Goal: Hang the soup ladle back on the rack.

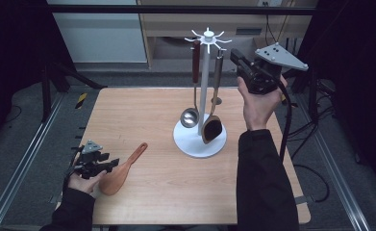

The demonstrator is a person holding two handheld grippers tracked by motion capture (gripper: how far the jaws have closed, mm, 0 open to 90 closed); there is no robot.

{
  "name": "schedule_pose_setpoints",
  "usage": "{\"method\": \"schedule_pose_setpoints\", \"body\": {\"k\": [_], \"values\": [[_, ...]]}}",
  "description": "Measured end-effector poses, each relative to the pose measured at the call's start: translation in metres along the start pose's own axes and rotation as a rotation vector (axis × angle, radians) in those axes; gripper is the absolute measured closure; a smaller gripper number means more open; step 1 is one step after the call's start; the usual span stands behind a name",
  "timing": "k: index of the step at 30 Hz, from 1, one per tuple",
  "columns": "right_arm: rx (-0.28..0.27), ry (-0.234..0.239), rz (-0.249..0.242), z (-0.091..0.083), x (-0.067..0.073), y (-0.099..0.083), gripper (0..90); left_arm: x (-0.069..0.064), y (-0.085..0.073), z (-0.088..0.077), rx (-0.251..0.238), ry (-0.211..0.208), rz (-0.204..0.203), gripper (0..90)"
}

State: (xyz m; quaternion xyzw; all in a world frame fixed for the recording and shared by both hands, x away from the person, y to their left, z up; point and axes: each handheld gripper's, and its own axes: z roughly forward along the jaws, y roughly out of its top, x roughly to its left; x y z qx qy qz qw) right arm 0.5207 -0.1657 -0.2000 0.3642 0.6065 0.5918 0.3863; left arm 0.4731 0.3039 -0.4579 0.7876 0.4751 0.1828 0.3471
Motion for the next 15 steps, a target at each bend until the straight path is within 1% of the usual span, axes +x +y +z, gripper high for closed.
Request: {"method": "schedule_pose_setpoints", "body": {"k": [7,15], "values": [[-0.003,0.017,-0.024,0.0048,0.0058,0.0047,90.0,0.0002,0.0000,0.0010,0.004,0.002,0.000,46.3],[-0.002,0.044,-0.028,0.0036,0.0097,0.0054,90.0,0.0001,-0.0002,0.0024,0.015,0.003,0.003,46.0]]}}
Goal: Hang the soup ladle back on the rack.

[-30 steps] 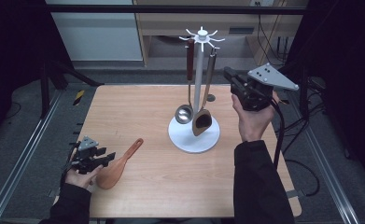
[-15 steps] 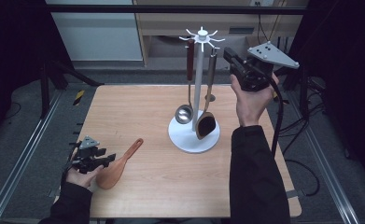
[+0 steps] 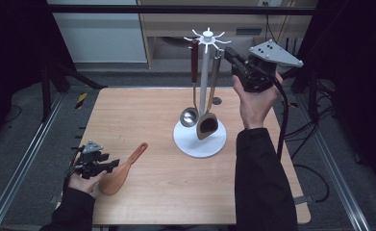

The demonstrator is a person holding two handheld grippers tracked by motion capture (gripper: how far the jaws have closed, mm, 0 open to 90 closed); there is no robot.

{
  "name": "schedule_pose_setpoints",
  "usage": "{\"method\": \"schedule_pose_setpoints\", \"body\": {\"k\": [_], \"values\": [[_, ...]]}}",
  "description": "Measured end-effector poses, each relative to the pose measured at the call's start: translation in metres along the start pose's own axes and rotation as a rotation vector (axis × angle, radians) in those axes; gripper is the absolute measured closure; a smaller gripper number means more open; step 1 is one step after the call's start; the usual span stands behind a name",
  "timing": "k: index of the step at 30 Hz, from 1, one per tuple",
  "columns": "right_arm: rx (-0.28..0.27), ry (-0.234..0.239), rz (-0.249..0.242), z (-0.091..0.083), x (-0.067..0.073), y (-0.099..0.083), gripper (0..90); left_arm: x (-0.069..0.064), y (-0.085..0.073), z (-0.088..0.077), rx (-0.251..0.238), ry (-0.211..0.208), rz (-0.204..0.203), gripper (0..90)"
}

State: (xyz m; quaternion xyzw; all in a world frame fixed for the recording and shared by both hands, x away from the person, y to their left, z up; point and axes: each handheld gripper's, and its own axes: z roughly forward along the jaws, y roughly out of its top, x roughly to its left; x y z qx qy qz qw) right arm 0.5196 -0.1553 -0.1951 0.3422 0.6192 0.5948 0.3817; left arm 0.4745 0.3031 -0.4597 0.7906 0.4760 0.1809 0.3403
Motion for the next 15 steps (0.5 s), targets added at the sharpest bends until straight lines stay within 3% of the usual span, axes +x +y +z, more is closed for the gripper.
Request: {"method": "schedule_pose_setpoints", "body": {"k": [15], "values": [[0.003,0.048,-0.034,0.003,0.018,0.004,90.0,0.001,0.000,0.000,0.009,0.000,0.001,45.4]]}}
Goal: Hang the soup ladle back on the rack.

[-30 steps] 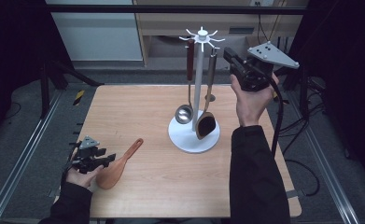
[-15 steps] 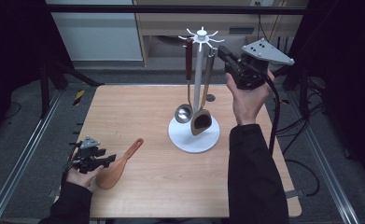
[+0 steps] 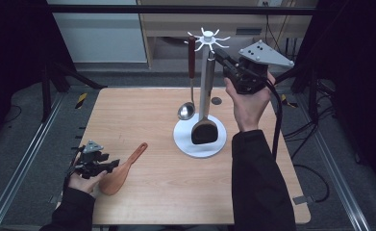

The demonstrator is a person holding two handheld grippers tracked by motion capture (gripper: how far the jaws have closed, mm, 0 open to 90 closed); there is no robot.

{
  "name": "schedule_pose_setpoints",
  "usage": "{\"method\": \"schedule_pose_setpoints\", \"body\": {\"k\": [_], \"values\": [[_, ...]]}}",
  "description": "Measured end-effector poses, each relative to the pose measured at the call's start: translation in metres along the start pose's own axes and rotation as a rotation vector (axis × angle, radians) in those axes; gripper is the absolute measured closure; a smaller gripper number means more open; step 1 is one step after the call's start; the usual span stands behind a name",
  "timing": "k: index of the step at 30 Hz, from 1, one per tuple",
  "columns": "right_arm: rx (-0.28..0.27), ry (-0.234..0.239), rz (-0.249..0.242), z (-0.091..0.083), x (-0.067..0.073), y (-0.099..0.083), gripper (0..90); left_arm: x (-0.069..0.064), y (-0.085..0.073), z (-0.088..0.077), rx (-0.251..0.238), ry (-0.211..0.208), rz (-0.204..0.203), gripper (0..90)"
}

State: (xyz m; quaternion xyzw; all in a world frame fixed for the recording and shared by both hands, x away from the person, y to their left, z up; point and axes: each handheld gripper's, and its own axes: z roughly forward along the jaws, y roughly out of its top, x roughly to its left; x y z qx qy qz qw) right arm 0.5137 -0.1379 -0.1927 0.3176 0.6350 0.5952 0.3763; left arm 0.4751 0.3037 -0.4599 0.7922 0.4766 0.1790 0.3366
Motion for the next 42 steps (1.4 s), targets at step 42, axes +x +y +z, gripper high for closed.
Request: {"method": "schedule_pose_setpoints", "body": {"k": [42], "values": [[0.333,0.054,0.083,-0.056,0.008,-0.146,62.9,-0.008,0.004,-0.002,-0.024,0.015,0.039,44.0]]}}
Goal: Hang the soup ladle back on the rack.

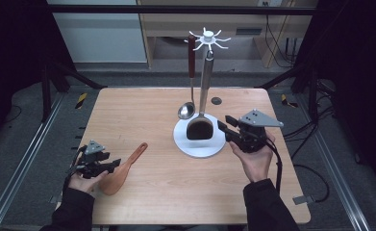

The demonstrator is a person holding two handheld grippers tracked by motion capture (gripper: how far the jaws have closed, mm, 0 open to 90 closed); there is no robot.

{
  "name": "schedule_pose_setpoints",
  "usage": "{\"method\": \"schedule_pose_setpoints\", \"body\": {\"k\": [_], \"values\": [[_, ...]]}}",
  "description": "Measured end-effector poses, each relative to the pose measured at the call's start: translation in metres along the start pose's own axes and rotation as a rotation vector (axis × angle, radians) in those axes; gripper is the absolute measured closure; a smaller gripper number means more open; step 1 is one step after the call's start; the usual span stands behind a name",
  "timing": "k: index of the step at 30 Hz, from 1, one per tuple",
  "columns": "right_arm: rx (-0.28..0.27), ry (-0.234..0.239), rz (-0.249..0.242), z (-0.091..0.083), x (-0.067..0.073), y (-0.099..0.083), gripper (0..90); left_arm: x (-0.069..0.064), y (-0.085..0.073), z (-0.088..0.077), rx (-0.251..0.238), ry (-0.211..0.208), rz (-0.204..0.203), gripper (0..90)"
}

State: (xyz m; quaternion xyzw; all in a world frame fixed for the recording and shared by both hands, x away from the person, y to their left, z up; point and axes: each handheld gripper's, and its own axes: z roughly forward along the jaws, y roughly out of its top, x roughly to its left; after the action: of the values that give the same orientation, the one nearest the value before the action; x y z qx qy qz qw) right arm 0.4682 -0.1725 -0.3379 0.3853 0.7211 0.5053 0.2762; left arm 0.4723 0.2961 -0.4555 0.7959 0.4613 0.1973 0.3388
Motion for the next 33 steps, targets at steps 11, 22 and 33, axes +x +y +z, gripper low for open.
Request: {"method": "schedule_pose_setpoints", "body": {"k": [11,22,33], "values": [[0.113,-0.023,0.063,-0.002,-0.017,-0.068,53.2,-0.004,0.004,0.001,0.014,-0.026,0.003,41.2],[0.217,-0.075,0.071,-0.011,-0.032,-0.107,54.1,-0.009,0.013,0.000,0.049,-0.026,0.027,41.6],[0.275,-0.097,0.063,-0.020,-0.038,-0.127,54.2,-0.014,0.032,0.003,0.063,-0.026,0.059,40.3]]}}
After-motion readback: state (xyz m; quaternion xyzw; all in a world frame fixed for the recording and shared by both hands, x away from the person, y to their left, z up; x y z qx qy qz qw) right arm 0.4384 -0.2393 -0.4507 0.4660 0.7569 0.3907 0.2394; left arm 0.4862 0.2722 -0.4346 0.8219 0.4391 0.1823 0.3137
